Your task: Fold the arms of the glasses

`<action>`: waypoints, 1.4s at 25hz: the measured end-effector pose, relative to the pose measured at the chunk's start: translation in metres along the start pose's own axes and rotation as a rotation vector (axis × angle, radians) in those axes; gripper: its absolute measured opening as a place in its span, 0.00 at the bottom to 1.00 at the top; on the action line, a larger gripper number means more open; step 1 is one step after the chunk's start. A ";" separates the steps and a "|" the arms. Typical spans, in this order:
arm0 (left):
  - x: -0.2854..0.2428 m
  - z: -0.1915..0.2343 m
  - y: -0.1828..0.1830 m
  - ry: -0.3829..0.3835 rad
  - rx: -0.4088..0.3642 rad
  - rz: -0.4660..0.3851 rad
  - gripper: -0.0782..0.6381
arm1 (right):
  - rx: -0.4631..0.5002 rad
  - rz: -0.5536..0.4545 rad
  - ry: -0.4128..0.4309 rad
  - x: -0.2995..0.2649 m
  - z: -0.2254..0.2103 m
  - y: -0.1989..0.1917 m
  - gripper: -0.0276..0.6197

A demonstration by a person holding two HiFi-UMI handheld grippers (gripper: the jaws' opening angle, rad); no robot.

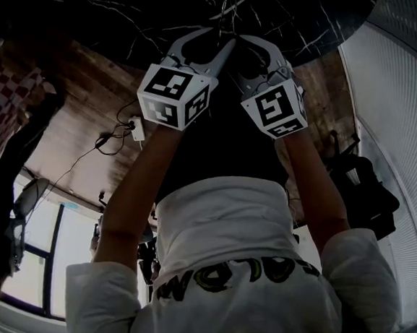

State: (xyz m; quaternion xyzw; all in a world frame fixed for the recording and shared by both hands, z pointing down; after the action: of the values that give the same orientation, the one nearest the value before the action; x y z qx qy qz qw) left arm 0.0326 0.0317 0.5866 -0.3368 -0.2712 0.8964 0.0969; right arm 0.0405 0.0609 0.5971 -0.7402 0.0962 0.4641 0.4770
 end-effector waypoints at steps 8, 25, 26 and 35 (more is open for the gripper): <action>0.016 0.007 0.003 0.037 -0.043 -0.005 0.30 | -0.027 -0.007 -0.005 0.013 -0.003 -0.002 0.34; 0.124 -0.075 0.070 0.091 -0.115 -0.152 0.31 | -0.183 -0.222 -0.073 0.144 -0.011 0.090 0.33; 0.129 -0.084 0.074 0.087 -0.124 -0.157 0.31 | -0.195 -0.242 -0.068 0.153 -0.011 0.101 0.33; 0.169 -0.145 0.152 0.038 -0.250 -0.284 0.30 | -0.238 -0.500 -0.111 0.246 -0.025 0.198 0.26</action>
State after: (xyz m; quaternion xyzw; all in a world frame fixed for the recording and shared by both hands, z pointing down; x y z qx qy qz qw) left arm 0.0018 0.0257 0.3190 -0.3215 -0.4234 0.8265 0.1849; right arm 0.0749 0.0107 0.2868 -0.7652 -0.1710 0.3798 0.4909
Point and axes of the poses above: the fingertips, and each gripper's own axes: x backward along the fingers, z to its left, y out of its top, the point moved 1 cm from there along x, backward along the fingers, and after that the axes turned 2 degrees about z, right-handed, at the moved point
